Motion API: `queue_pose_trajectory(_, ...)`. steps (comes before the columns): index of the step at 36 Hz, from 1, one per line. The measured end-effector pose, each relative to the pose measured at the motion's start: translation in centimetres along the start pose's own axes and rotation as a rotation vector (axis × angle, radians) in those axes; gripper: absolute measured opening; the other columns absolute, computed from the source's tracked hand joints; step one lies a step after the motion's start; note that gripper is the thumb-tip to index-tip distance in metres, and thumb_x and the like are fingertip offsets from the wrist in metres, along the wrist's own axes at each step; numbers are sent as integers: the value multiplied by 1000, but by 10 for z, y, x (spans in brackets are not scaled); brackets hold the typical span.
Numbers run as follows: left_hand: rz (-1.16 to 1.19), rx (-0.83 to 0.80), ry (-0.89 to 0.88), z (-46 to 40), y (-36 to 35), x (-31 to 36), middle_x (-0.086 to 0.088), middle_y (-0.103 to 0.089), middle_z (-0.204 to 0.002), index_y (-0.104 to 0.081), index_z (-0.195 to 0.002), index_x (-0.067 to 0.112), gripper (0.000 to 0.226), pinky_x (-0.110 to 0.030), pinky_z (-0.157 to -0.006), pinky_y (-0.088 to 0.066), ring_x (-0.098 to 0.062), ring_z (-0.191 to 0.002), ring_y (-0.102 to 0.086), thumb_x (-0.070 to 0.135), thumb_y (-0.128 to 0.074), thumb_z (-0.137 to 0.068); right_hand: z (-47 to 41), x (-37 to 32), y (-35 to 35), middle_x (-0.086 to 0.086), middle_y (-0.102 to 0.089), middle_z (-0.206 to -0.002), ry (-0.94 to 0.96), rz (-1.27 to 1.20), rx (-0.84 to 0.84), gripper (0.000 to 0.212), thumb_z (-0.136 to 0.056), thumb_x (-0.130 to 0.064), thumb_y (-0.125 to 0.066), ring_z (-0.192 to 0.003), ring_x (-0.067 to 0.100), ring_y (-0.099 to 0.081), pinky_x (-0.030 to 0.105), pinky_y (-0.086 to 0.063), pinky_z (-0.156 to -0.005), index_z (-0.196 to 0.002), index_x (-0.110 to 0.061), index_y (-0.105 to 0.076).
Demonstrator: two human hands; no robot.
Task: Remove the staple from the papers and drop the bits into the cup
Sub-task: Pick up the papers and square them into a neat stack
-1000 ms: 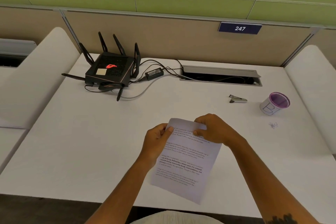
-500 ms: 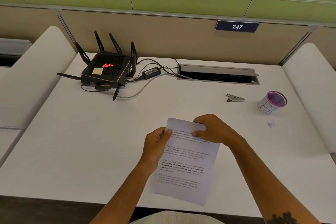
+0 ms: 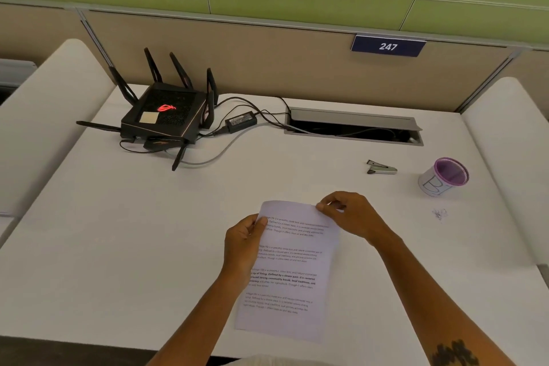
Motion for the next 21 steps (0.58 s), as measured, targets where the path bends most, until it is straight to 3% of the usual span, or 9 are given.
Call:
queue_pose_trajectory(3, 3, 2, 6, -6, 0, -3, -1, -84, -95, -80, -103, 23, 17, -49, -83, -67, -33, -92, -80, 31, -65, -106, -14, 27, 11, -13, -75, -99, -115, -34, 79, 29, -90, -52, -74, -94, 6, -70, 28, -58, -85, -103, -26, -75)
queue_pose_trajectory(7, -33, 6, 11, -17, -1, -7, -1, -84, -96, -80, -101, 26, 17, -55, -86, -67, -33, -93, -80, 32, -65, -106, -41, 68, 30, -7, -74, -103, -150, 78, 157, 32, -88, -41, -80, -93, 12, -69, 30, -56, -88, -114, -25, -71)
queue_pose_trajectory(10, -55, 5, 7, -26, -3, -9, 1, -84, -97, -80, -104, 28, 15, -55, -87, -67, -29, -91, -80, 32, -65, -106, -61, 94, 48, -2, -69, -115, -157, 188, 222, 43, -88, -33, -81, -107, 18, -64, 33, -51, -95, -127, -22, -66)
queue_pose_trajectory(14, -54, 14, 20, -36, -5, -11, 5, -84, -96, -79, -104, 32, 14, -50, -86, -68, -24, -90, -80, 31, -65, -106, -82, 108, 72, 6, -59, -138, -140, 345, 313, 58, -85, -24, -84, -133, 28, -52, 46, -49, -106, -137, -17, -59)
queue_pose_trajectory(21, -72, 10, 31, -50, -13, -15, 6, -84, -96, -79, -104, 32, 15, -41, -82, -68, -22, -90, -80, 33, -64, -106, -126, 127, 100, 12, -40, -158, -142, 510, 291, 82, -85, -21, -84, -144, 36, -40, 55, -45, -110, -154, -14, -40)
Point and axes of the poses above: each hand's wrist, its own z-axis away from the middle knuckle, its own y-axis out of the back of the hand, x = y × z, the point moved 7 cm from there along -z, towards the middle knuckle
